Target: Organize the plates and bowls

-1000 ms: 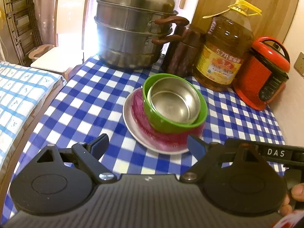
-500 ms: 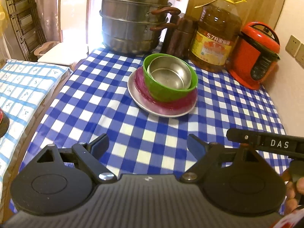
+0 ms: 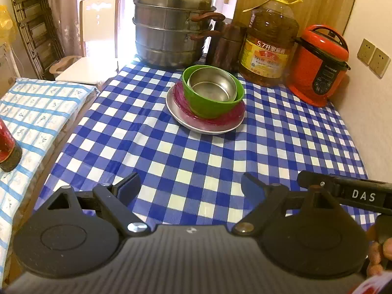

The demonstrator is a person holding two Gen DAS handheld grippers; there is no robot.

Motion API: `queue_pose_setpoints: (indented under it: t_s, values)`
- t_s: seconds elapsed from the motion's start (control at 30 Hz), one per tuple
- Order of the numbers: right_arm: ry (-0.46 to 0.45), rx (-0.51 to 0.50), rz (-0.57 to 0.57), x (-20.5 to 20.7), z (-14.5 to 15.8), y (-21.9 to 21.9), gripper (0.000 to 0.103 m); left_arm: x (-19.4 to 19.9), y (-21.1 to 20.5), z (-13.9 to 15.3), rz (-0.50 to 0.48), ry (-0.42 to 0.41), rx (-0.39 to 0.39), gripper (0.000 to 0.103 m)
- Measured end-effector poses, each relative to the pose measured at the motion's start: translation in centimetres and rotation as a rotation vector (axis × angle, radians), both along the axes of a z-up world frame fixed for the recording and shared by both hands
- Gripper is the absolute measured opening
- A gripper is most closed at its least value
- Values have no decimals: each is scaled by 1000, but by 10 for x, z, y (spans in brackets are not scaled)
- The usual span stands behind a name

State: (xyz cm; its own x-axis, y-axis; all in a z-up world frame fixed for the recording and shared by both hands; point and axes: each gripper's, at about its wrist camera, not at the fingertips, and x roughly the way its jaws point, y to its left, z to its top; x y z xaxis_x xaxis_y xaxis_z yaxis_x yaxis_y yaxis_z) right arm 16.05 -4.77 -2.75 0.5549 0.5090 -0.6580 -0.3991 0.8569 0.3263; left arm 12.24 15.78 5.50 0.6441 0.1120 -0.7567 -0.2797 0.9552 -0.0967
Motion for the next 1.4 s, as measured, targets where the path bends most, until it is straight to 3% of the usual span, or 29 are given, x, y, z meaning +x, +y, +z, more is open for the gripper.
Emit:
queue_pose_setpoints:
  t_s: [0.77,1.0,1.4]
  values:
    - [-24,-35,32,-64,13,-27,72,-48,-37,17,-37,-6,49,88]
    - [-27,-38,39,-76,16,-29,72,-59,-42,19,-52,-10,89,88]
    - [-42,-52,37,-84,21,-31,72,-71,-48,16,-65,-1,83,88]
